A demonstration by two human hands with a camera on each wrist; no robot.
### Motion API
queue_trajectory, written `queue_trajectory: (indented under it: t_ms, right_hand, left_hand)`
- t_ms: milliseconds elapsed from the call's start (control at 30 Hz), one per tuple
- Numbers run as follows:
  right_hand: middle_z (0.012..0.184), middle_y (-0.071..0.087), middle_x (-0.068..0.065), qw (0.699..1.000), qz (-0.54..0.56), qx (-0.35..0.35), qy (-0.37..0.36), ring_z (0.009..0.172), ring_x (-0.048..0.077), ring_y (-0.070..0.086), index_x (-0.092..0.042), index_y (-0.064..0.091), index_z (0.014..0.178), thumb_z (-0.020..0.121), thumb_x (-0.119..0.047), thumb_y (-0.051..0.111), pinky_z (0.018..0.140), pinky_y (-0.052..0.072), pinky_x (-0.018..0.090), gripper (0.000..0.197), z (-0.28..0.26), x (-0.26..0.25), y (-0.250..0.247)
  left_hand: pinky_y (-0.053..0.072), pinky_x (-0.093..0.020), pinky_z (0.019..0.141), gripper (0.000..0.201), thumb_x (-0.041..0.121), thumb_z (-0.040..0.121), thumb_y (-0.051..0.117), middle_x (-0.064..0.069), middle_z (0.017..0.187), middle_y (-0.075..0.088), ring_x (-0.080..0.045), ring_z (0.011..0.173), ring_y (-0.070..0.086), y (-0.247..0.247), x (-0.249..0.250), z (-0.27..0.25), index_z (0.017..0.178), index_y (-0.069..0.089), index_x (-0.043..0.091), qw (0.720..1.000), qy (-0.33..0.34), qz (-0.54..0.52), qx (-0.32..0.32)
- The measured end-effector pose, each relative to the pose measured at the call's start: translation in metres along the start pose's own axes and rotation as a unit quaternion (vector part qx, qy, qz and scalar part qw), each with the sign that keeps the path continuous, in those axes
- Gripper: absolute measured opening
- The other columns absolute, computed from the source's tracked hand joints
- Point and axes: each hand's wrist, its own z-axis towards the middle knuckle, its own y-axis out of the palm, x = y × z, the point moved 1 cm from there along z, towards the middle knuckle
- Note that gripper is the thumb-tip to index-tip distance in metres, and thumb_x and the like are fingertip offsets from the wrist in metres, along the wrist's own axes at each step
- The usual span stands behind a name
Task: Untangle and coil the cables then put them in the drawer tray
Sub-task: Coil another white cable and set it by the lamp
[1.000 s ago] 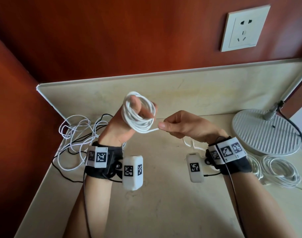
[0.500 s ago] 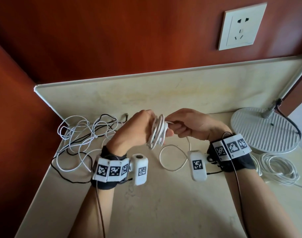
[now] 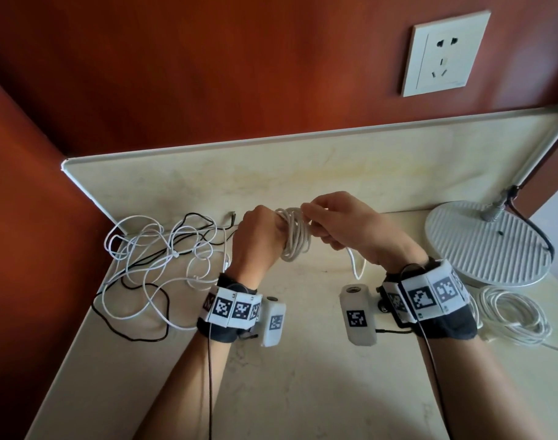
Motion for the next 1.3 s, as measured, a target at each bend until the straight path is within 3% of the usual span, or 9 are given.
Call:
queue_trajectory:
  t_ms: [133, 267, 467, 600, 767, 833, 933, 1067, 1300]
  right_hand:
    - [0.06, 0.05, -0.006, 0.998, 0.029, 0.037, -0.042, 0.056, 0.013, 0.041, -0.01, 0.061, 0.079, 0.106, -0.032, 0.053, 0.054, 0.036, 0.03, 0.035, -0.001, -0.004, 0.006]
    - [0.064, 0.049, 0.001, 0.994, 0.038, 0.053, -0.093, 0.063, 0.019, 0.039, -0.008, 0.06, 0.085, 0.106, -0.035, 0.054, 0.058, 0.034, 0.038, 0.035, -0.003, -0.009, 0.014]
    - [0.053, 0.049, -0.015, 0.984, 0.048, 0.082, -0.148, 0.05, 0.007, 0.039, -0.012, 0.058, 0.081, 0.107, -0.026, 0.057, 0.05, 0.035, 0.025, 0.029, -0.005, -0.014, 0.023]
    - [0.054, 0.053, -0.014, 0.984, 0.066, 0.067, -0.154, 0.053, 0.009, 0.042, -0.007, 0.062, 0.087, 0.107, -0.025, 0.057, 0.054, 0.038, 0.031, 0.027, -0.006, -0.015, 0.024]
    - [0.06, 0.044, 0.0, 0.982, 0.07, 0.041, -0.169, 0.055, 0.016, 0.036, -0.013, 0.057, 0.071, 0.108, -0.038, 0.053, 0.053, 0.031, 0.033, 0.045, -0.011, -0.017, 0.038]
    - [0.057, 0.042, -0.005, 0.981, 0.063, 0.019, -0.184, 0.052, 0.011, 0.034, -0.014, 0.052, 0.066, 0.108, -0.038, 0.052, 0.051, 0.03, 0.025, 0.049, -0.011, -0.018, 0.043]
    - [0.055, 0.039, -0.004, 0.982, 0.063, -0.016, -0.179, 0.05, 0.011, 0.03, -0.015, 0.048, 0.062, 0.107, -0.042, 0.055, 0.049, 0.027, 0.024, 0.053, -0.007, -0.018, 0.045]
    - [0.051, 0.028, 0.0, 0.985, 0.062, -0.097, -0.13, 0.049, 0.017, 0.02, -0.014, 0.035, 0.057, 0.098, -0.053, 0.064, 0.054, 0.018, 0.036, 0.063, -0.004, -0.013, 0.029]
    - [0.054, 0.04, 0.002, 0.985, -0.085, -0.15, -0.025, 0.051, 0.016, 0.031, -0.013, 0.059, 0.059, 0.069, -0.066, 0.081, 0.053, 0.03, 0.026, 0.059, 0.003, 0.009, -0.012]
  left_hand:
    - [0.031, -0.032, 0.047, 0.036, 0.025, 0.089, 0.063, 0.006, 0.047, 0.045, -0.024, 0.047, 0.042, -0.006, 0.002, -0.002, 0.055, 0.058, 0.013, 0.996, 0.044, -0.028, 0.071]
    - [0.044, -0.037, 0.054, 0.027, 0.019, 0.087, 0.059, 0.01, 0.057, 0.056, -0.015, 0.055, 0.056, -0.011, 0.005, -0.004, 0.061, 0.061, 0.026, 0.985, 0.081, -0.105, 0.108]
    - [0.029, -0.013, 0.049, 0.052, -0.002, 0.093, 0.052, 0.029, 0.054, 0.058, 0.007, 0.051, 0.051, -0.011, 0.011, -0.004, 0.056, 0.046, 0.035, 0.981, 0.035, -0.174, 0.079]
    - [0.034, -0.014, 0.055, 0.036, 0.011, 0.097, 0.058, 0.018, 0.051, 0.057, 0.008, 0.054, 0.052, -0.012, 0.008, -0.001, 0.064, 0.065, 0.023, 0.966, 0.031, -0.231, 0.109]
    - [0.05, -0.038, 0.067, 0.038, 0.036, 0.103, 0.059, 0.003, 0.072, 0.07, -0.01, 0.071, 0.061, -0.021, 0.004, 0.004, 0.092, 0.078, 0.006, 0.899, -0.041, -0.409, 0.148]
    - [0.052, -0.033, 0.071, 0.039, 0.036, 0.109, 0.049, 0.008, 0.078, 0.074, -0.01, 0.076, 0.063, -0.027, 0.003, 0.002, 0.112, 0.079, 0.013, 0.878, -0.074, -0.458, 0.122]
    - [0.047, -0.02, 0.07, 0.052, 0.047, 0.11, 0.038, 0.011, 0.08, 0.066, -0.003, 0.075, 0.056, -0.038, 0.008, 0.004, 0.1, 0.082, 0.022, 0.803, -0.124, -0.581, 0.054]
    - [0.049, -0.016, 0.066, 0.052, 0.067, 0.062, 0.074, 0.007, 0.084, 0.059, -0.003, 0.074, 0.055, -0.047, 0.004, 0.008, 0.087, 0.085, 0.023, 0.682, -0.113, -0.72, -0.061]
    - [0.052, -0.025, 0.077, 0.057, 0.081, 0.074, 0.065, 0.012, 0.085, 0.075, -0.009, 0.077, 0.064, -0.038, -0.007, 0.002, 0.085, 0.085, 0.03, 0.809, 0.117, -0.549, -0.174]
